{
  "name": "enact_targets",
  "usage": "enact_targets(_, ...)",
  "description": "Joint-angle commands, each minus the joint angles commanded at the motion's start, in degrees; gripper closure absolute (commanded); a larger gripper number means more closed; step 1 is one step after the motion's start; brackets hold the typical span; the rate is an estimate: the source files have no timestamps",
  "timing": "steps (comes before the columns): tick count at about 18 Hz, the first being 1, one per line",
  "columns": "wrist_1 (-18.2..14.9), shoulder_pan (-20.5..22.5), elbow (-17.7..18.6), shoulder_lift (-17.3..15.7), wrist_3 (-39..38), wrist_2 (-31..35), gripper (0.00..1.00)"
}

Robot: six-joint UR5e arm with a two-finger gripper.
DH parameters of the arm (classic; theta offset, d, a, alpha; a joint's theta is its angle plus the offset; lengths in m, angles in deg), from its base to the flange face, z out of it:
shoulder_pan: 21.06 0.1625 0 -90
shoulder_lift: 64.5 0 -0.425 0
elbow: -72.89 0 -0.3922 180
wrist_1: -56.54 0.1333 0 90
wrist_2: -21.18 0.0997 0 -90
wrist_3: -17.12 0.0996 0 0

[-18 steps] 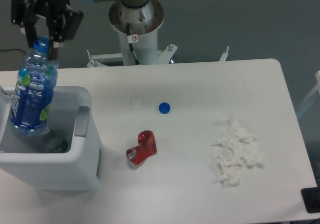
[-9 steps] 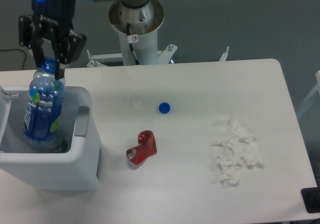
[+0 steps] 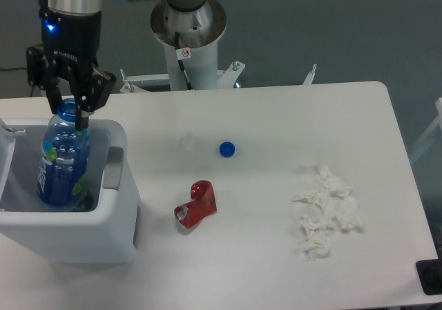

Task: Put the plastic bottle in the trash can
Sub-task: 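Lower the bottle down into the trash bin opening, then open the gripper to release the bottle into the bin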

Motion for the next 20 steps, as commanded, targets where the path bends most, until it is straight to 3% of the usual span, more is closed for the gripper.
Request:
enact_targets(6,0.0,-0.7,-0.18,1.32,2.37,0.44,0.73)
enact_targets(7,0.0,-0.79,-0.27,1.5,2.46,0.44,0.59)
enact_targets(10,-0.09,-0.88,-0.27,1.5,2.29,0.44,0.35)
enact_targets(11,-0.09,-0.88,-0.27,1.5,2.29,0.44,0.22)
enact_targets(14,-0.09,-0.88,-0.35,1.32,2.29,1.32,0.0)
enact_targets(20,-0.35,-0.7,-0.88,0.71,1.59,2.02,0.0)
